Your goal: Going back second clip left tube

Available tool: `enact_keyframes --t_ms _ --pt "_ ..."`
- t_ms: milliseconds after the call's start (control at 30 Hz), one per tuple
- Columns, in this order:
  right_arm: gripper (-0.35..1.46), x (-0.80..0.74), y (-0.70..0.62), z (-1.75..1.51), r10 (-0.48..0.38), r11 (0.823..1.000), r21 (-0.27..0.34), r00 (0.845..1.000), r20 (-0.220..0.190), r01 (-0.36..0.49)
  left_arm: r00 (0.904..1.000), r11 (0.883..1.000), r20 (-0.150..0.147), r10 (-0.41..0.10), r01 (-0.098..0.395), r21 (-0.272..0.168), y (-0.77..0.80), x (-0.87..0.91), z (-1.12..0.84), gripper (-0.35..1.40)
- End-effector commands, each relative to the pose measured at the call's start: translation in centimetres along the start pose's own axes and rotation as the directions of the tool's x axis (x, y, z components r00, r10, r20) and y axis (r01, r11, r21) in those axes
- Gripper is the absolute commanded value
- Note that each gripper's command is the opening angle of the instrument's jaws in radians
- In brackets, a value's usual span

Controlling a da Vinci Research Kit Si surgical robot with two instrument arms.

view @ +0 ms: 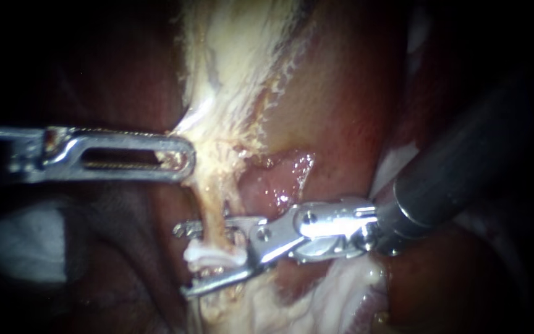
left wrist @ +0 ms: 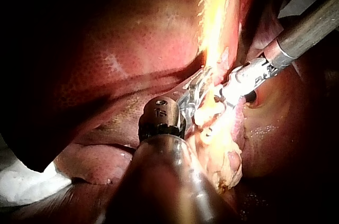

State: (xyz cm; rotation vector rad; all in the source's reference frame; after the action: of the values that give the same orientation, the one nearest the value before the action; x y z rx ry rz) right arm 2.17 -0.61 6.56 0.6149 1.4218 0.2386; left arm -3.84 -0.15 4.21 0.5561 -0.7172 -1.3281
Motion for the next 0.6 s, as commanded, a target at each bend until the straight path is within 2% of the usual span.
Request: enact_keyframes --t_ms 33,167,300,600 --pt "0.6 0.0 -0.03 -0.07 -0.001 1.0 0.005 1.0 0.0 0.001 1.0 1.0 0.0 0.0 0.0 0.001 0.0 0.0 -0.01 -0.35" --pt "0.6 0.0 -0.14 -0.34 -0.012 1.0 0.007 1.0 0.002 0.012 1.0 1.0 -0.001 0.001 -0.001 0.001 0.02 0.01 -0.03 -0.35" --pt "0.6 0.07 -0.22 -0.62 -0.043 0.999 0.014 0.999 0.0 0.043 1.0 1.0 -0.001 0.001 -0.001 0.002 0.02 0.01 -0.02 -0.35" --pt "0.6 0.33 -0.32 -1.27 -0.113 0.993 -0.012 0.994 0.005 0.113 1.0 1.0 -0.001 0.002 -0.002 0.002 0.03 0.01 -0.02 -0.35"
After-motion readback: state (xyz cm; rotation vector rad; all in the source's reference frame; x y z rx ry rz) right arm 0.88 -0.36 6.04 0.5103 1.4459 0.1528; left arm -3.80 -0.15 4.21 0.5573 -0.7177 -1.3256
